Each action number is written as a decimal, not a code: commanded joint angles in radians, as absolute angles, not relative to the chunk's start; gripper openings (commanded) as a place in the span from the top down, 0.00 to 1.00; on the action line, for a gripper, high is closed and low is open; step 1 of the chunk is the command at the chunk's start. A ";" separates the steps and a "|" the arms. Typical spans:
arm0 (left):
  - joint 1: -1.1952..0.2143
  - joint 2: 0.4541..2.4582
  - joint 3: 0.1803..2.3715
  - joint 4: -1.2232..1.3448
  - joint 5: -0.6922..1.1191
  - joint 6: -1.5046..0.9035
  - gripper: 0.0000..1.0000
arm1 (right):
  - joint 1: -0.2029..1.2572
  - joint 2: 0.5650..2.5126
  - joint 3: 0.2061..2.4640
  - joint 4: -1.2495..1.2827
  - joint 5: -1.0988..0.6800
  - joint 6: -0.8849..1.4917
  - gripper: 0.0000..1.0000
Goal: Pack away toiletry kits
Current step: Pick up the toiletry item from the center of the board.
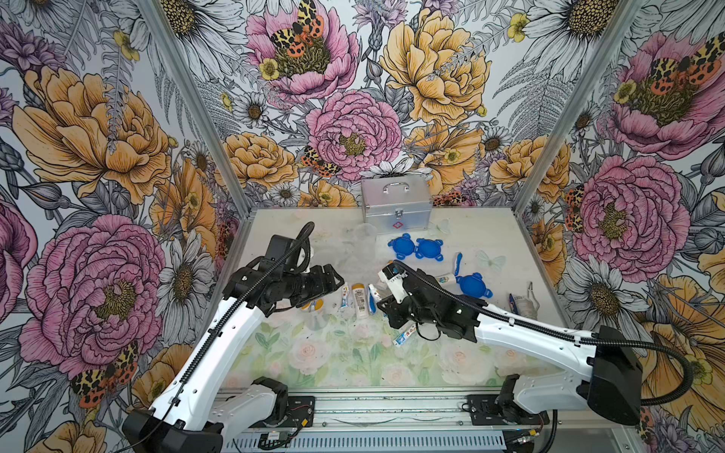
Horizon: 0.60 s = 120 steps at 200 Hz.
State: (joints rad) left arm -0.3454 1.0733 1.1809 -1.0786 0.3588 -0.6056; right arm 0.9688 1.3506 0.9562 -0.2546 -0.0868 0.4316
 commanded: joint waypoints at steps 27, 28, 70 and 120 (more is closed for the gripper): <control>-0.414 1.050 1.158 -1.006 0.439 -0.670 0.15 | 1.020 1.451 1.084 -0.132 -0.193 0.425 1.00; -0.416 1.049 1.157 -1.006 0.439 -0.671 0.15 | 1.021 1.452 1.086 -0.132 -0.194 0.426 1.00; -0.434 1.052 1.117 -0.962 0.434 -0.692 0.23 | 1.042 1.495 1.132 -0.112 -0.223 0.425 1.00; -0.436 1.054 1.100 -0.947 0.441 -0.693 0.60 | 1.054 1.503 1.134 -0.106 -0.220 0.435 1.00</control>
